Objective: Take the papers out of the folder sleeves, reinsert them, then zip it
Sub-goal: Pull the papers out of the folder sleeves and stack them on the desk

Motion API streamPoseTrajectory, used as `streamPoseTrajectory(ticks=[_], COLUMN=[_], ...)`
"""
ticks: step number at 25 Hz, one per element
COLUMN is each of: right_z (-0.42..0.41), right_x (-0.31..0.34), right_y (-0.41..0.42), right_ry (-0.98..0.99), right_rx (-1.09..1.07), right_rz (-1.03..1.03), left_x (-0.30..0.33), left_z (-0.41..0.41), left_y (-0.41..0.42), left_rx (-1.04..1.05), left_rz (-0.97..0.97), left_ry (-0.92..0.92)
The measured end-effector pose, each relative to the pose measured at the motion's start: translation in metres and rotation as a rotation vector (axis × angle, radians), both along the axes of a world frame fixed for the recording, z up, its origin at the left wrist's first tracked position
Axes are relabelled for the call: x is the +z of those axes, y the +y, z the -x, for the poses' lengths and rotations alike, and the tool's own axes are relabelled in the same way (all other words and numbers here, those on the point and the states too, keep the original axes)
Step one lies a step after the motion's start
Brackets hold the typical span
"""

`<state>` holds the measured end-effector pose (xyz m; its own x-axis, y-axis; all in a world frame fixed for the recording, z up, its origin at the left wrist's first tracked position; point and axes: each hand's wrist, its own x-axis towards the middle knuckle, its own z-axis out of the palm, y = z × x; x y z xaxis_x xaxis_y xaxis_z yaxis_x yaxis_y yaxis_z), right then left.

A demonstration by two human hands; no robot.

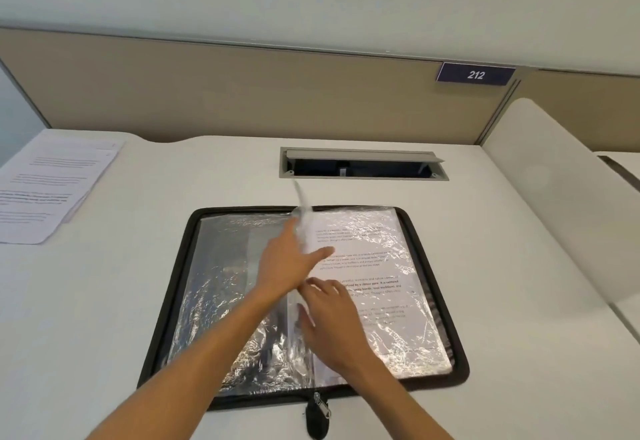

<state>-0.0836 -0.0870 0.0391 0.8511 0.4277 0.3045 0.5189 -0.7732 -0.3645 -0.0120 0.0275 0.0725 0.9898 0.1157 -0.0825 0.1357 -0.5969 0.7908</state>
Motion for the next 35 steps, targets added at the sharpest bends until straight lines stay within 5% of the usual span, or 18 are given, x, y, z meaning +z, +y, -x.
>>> streamPoseTrajectory(ticks=[4, 7, 11, 14, 17, 21, 24, 30, 35], right_z=[-0.002, -0.019, -0.049, -0.057, -0.057, -0.066, -0.077, -0.127, -0.168], right_x=[0.017, 0.021, -0.008, -0.030, -0.036, -0.034, -0.034, -0.015, -0.012], right_y=[-0.010, -0.043, -0.097, -0.114, -0.113, -0.107, -0.107, -0.132, -0.143], right_ry=[-0.078, 0.175, 0.428, 0.476, 0.514, 0.338, 0.406, 0.577, 0.684], right_rx=[-0.004, -0.274, -0.516, -0.622, -0.589, -0.528, -0.516, -0.688, -0.646], right_rz=[-0.290, -0.458, -0.246, 0.124, 0.139, 0.022, -0.316, -0.649, -0.603], left_x=[-0.003, -0.009, -0.021, -0.023, -0.016, -0.047, -0.074, -0.096, -0.104], left_z=[-0.013, -0.016, -0.023, -0.031, -0.033, -0.015, -0.002, 0.005, 0.002], left_y=[0.040, 0.089, 0.148, 0.162, 0.132, 0.054, 0.009, -0.008, -0.007], left_rx=[0.195, 0.355, 0.437, 0.276, -0.008, -0.374, -0.520, -0.523, -0.501], left_rz=[0.227, 0.368, 0.269, -0.255, -0.574, -0.687, -0.695, -0.689, -0.613], left_ry=[0.140, 0.253, 0.324, 0.327, 0.134, -0.002, -0.009, -0.176, -0.323])
